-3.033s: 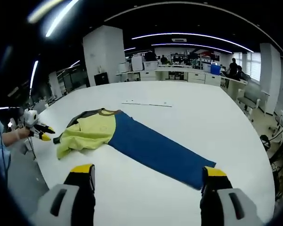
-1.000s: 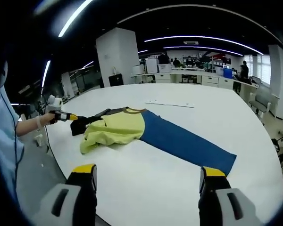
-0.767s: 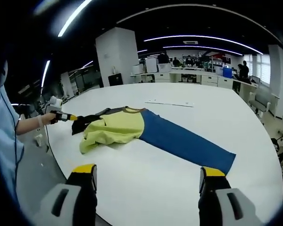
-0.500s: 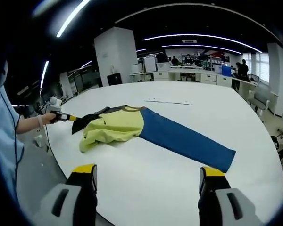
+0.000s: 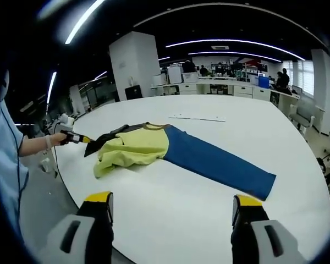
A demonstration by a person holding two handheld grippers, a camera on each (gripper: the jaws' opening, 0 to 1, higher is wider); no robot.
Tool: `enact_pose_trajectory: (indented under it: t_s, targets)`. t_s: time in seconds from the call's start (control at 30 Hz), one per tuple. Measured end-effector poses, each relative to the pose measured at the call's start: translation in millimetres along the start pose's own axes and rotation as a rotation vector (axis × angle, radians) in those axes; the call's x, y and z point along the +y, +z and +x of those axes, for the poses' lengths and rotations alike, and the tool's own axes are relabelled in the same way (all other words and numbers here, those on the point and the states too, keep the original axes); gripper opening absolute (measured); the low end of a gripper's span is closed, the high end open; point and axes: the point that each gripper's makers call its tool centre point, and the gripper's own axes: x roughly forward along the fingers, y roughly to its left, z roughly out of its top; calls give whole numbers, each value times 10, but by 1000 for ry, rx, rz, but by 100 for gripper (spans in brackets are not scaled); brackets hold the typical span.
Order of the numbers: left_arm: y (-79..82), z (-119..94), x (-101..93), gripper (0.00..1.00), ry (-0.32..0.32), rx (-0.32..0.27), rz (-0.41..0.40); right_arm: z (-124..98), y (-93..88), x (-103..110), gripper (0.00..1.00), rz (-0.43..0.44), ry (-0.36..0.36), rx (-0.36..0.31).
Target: Fold the garment on the visible template until the final outline fits inside the template.
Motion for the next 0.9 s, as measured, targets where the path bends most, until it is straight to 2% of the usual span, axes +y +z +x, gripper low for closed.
enact_pose_trajectory:
  t_s: [0.07,0.2,0.33,0.6,0.9]
  targets:
    - [-14,-29,7,33,15,-2,19,5,-11,6,89,0,1,2]
    - [-57,-72,-26,38,3,-8,6,18,-26,26,89,6,6,1]
    - [-93,-95,-36,48,13,-5,25,34,-47,44,89,4,10,9]
    - [-119,-178,-110,54,13,-12,25,59,-29,68,89,6,18,-2]
    - [-213,-238,-200,51,3,-2,13,85,-28,95,89,6,27,-5]
